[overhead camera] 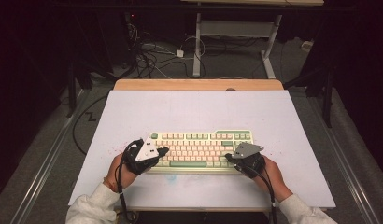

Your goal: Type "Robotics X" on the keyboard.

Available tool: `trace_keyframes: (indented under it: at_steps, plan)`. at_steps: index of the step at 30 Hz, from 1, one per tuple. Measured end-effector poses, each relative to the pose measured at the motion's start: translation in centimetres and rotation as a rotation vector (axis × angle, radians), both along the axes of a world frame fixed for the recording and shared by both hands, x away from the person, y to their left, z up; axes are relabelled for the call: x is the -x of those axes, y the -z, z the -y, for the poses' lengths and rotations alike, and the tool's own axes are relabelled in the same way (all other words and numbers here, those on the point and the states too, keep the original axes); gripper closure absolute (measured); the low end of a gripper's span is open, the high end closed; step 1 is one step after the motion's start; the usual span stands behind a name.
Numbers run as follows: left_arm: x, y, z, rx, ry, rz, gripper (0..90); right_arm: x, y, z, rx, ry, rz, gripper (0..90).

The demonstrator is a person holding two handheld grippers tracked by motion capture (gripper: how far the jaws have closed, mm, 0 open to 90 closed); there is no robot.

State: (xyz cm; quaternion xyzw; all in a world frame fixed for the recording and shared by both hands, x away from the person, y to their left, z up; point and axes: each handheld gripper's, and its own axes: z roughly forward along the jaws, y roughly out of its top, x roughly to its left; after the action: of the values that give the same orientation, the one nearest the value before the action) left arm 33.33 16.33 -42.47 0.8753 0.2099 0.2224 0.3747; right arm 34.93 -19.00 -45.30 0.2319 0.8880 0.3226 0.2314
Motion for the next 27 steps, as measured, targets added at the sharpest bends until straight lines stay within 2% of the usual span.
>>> trace_keyframes:
  at_steps: [8, 13, 15, 22, 27]
  plan:
    - [-0.3, 0.0, -1.1, -0.011, -0.035, 0.006, 87.8, 0.1, 0.1, 0.0, -0.006, 0.006, 0.001, 90.0]
    - [-1.0, 0.5, -1.7, -0.026, -0.057, -0.01, 87.7, 0.1, 0.1, 0.0, -0.005, 0.004, 0.0, 90.0]
    - [-1.1, 0.6, -1.9, -0.017, -0.06, -0.021, 87.7, 0.1, 0.1, 0.0, -0.006, 0.008, 0.001, 90.0]
    - [-1.7, 0.9, -1.8, -0.027, -0.068, -0.052, 87.9, 0.1, 0.1, 0.0, -0.004, 0.007, 0.005, 90.0]
    - [-2.0, 0.9, -0.9, -0.04, -0.055, -0.081, 87.8, 0.2, 0.1, 0.0, -0.009, 0.015, 0.003, 90.0]
